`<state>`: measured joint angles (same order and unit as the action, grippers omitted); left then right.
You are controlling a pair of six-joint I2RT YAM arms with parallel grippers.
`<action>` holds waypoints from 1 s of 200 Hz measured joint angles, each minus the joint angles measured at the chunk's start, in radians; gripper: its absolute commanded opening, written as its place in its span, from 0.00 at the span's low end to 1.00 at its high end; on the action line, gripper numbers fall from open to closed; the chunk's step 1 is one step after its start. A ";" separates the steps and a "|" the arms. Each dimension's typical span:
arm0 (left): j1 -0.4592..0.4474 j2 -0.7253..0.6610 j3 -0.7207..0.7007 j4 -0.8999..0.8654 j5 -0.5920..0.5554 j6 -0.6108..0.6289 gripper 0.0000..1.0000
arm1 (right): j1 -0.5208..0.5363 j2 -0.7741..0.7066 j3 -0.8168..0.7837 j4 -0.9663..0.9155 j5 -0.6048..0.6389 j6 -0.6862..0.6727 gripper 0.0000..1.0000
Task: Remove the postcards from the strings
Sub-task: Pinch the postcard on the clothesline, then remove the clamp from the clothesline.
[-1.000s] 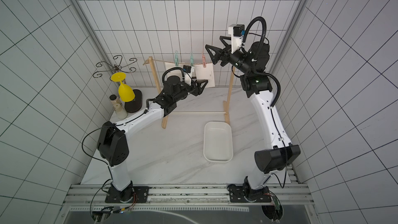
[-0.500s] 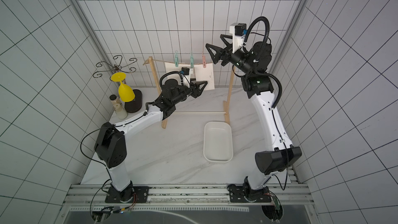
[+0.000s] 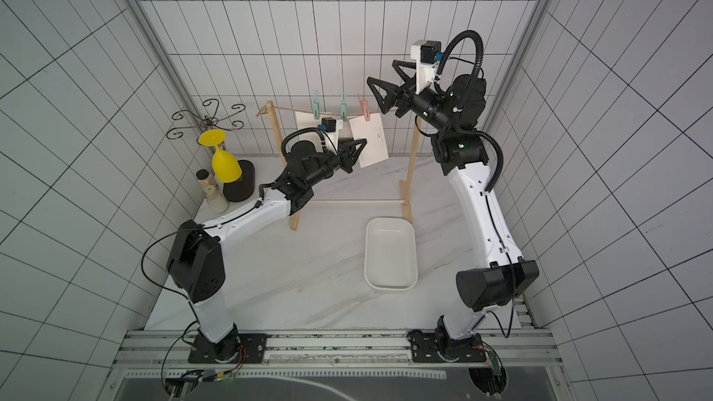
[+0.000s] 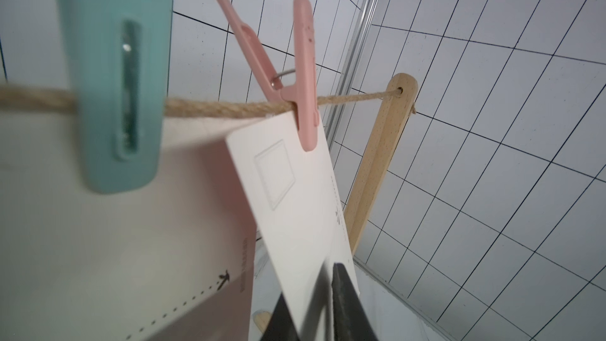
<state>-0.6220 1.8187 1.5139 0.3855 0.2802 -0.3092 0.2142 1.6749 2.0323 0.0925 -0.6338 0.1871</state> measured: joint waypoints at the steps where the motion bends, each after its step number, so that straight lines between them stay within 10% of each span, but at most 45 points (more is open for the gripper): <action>1: 0.000 0.000 0.000 0.000 0.002 0.002 0.05 | 0.000 0.001 0.000 0.000 -0.001 0.001 0.92; 200: 0.085 0.000 -0.046 0.074 0.185 -0.111 0.00 | 0.003 0.215 0.171 -0.202 -0.027 -0.153 0.91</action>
<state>-0.5365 1.8187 1.4677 0.4599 0.4656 -0.4202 0.2169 1.8900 2.2036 -0.1093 -0.6613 0.0341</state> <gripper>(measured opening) 0.047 0.906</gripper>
